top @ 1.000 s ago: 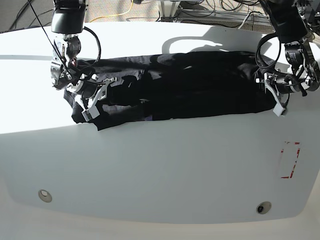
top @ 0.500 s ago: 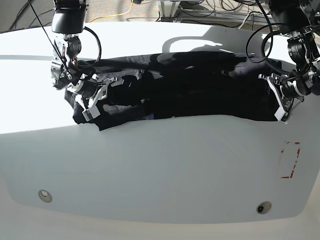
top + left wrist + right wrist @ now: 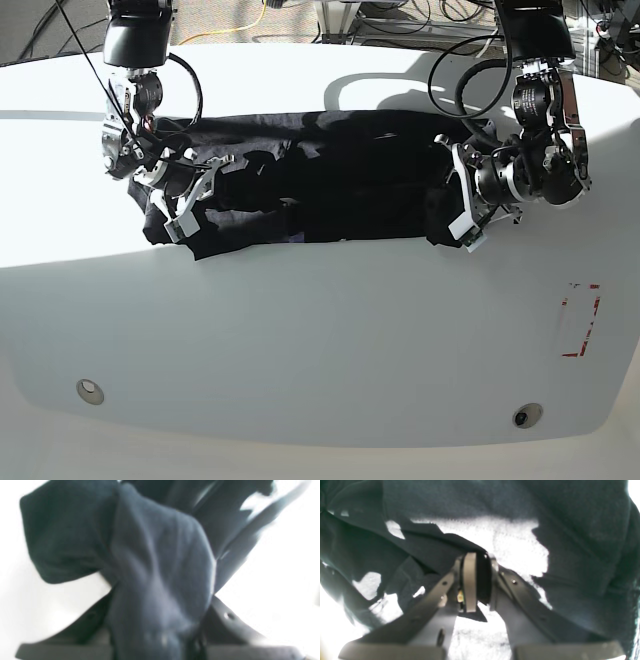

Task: Layout the t-shirt on the table in an organized manner, then fold the t-shirt properly

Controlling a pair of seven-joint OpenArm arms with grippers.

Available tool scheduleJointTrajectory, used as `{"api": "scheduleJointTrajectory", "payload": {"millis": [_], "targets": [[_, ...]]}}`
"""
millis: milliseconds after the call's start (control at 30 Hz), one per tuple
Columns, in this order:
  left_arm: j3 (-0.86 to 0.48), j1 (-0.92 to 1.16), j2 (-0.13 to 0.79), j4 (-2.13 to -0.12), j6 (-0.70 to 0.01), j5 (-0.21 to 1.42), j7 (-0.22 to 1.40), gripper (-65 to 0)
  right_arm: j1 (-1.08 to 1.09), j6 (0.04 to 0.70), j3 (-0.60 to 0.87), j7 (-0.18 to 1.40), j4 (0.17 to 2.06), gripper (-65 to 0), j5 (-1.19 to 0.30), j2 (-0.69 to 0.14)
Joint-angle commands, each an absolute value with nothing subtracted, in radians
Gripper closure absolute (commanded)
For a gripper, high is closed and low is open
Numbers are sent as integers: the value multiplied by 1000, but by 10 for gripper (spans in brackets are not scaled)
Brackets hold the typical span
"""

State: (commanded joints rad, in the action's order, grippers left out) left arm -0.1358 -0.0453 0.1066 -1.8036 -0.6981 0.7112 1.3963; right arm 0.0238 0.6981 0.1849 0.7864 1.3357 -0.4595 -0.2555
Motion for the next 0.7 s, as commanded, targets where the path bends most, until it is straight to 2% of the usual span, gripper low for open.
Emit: {"api": "scheduleJointTrajectory", "payload": {"millis": [333, 700], "targets": [[-134, -107, -70, -1768, -698, 710, 1396, -82, 24, 698, 185, 786, 1336, -70, -464, -255], [-90, -150, -94, -1647, -698, 711, 1396, -88, 22, 698, 185, 791, 1377, -68, -466, -255]]}}
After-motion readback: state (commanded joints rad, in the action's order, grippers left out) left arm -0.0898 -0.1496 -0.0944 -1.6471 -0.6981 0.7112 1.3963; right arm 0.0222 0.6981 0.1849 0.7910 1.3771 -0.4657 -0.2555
